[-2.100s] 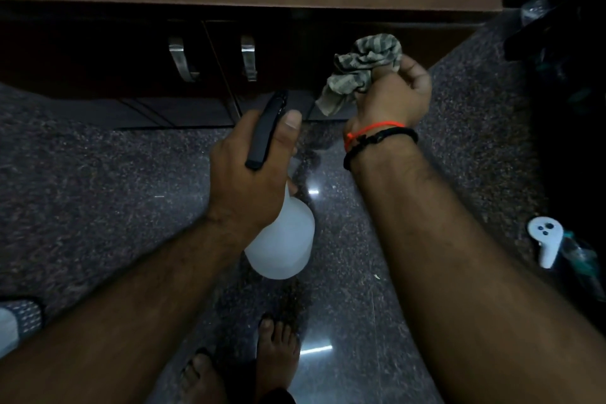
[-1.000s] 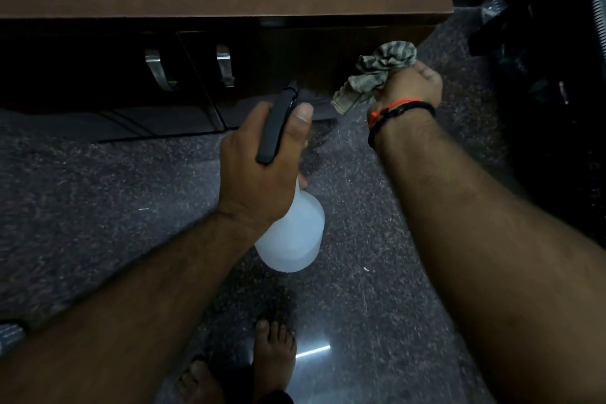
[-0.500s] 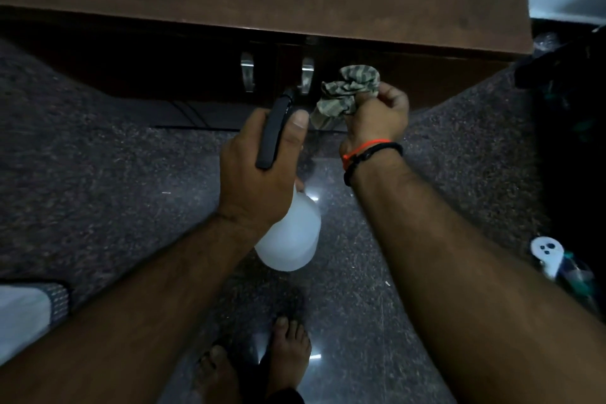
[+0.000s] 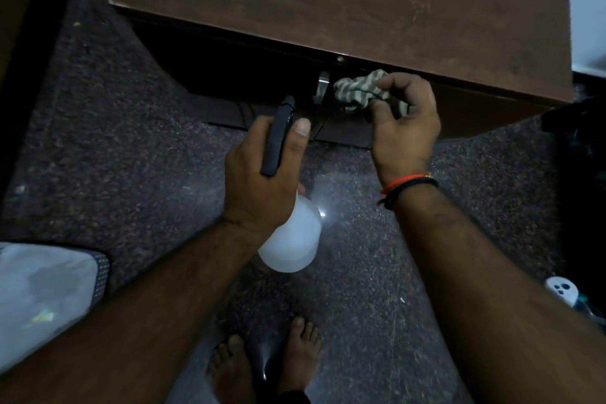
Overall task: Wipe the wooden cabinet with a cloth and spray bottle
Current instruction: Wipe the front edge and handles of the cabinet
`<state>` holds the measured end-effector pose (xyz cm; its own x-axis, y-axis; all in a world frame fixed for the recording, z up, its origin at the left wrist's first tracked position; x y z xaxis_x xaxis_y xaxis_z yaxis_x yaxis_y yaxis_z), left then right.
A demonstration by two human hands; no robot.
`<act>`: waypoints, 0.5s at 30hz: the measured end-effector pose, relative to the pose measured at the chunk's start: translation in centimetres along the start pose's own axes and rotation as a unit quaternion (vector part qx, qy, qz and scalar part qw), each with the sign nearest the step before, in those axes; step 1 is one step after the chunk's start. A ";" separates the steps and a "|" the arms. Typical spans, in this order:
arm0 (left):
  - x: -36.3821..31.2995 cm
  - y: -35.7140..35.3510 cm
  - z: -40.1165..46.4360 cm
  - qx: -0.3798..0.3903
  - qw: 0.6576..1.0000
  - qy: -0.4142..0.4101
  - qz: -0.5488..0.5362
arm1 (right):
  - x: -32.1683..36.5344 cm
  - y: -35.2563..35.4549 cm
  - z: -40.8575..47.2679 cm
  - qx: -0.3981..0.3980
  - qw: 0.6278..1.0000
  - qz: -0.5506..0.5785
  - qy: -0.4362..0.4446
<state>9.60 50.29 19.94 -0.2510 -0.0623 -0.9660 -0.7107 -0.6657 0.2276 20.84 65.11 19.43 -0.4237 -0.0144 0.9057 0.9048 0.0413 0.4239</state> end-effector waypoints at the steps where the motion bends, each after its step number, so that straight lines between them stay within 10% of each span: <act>1: 0.0 0.5 -0.2 -0.006 1.000 -0.001 0.002 | 0.7 -0.1 -0.3 0.017 0.999 -0.017 0.042; 7: -0.7 3.5 -1.2 -0.046 0.999 -0.003 0.008 | 4.5 -2.2 -3.1 0.092 0.971 -0.087 0.205; 15: -1.3 9.7 -1.8 -0.118 0.992 0.000 0.050 | 8.4 -7.0 -7.3 0.135 0.969 -0.036 0.203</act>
<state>4.20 42.62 23.16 -0.3121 -0.1364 -0.9402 -0.5091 -0.8115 0.2867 11.31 57.45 24.12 -0.3843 -0.4158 0.8243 0.8060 0.2843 0.5192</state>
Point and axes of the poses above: each hand's wrist, its own z-axis towards the middle knuckle, its own y-axis out of the back of the hand, x = y × z, the point moved 1 cm from there along z, towards the middle knuckle, and after that the axes turned 15 degrees about -y, right-handed, at the moved point
